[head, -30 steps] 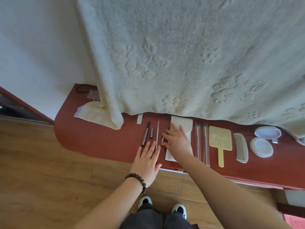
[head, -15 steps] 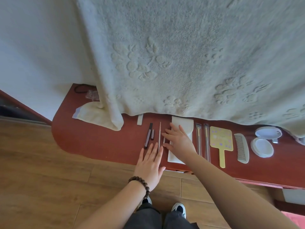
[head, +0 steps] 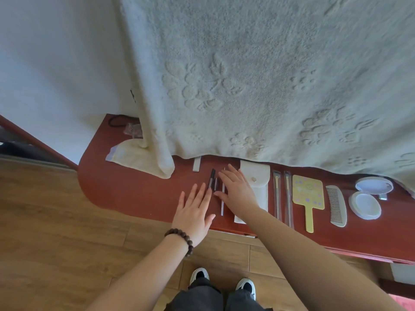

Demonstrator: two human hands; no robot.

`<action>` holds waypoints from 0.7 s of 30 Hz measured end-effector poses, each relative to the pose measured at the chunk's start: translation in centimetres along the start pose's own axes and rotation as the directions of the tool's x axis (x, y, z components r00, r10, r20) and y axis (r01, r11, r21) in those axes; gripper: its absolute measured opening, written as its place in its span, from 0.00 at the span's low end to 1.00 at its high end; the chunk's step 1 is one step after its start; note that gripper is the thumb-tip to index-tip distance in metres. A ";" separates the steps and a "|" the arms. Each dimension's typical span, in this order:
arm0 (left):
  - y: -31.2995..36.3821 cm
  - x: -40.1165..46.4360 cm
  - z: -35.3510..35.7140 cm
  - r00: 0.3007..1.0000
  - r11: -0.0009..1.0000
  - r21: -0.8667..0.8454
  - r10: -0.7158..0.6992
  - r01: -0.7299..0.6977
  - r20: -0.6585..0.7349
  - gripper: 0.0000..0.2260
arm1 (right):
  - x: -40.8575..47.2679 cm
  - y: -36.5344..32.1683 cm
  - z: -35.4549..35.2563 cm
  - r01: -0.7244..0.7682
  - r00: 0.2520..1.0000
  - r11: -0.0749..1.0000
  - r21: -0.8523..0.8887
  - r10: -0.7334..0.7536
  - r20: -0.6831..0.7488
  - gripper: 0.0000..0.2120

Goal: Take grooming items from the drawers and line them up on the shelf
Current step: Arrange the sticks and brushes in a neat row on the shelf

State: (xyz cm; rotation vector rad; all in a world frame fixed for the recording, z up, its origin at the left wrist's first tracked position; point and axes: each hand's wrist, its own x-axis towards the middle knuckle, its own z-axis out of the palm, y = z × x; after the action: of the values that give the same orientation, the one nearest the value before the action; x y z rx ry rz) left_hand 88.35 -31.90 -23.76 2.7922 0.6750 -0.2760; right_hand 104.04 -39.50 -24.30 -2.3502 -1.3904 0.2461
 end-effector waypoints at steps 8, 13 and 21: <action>-0.2 -0.3 0.2 0.999 1.000 0.024 -0.014 0.014 0.033 0.30 | 0.4 -0.3 1.4 -0.018 1.000 1.000 -0.017 0.017 -0.013 0.19; -1.0 -0.7 0.1 0.999 0.999 0.017 -0.032 0.032 0.033 0.30 | 0.5 -1.1 1.6 0.001 1.000 0.999 -0.032 -0.002 -0.026 0.19; -1.0 -1.1 0.1 0.999 0.999 0.002 -0.038 0.038 0.035 0.30 | 0.4 -1.1 1.3 -0.007 1.000 0.997 -0.072 0.008 0.017 0.21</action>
State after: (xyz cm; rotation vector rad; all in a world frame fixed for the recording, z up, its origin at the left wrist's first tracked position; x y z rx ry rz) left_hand 86.89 -31.54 -23.84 2.7718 0.7201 -0.3318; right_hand 102.97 -38.36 -24.97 -2.4174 -1.4215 0.2230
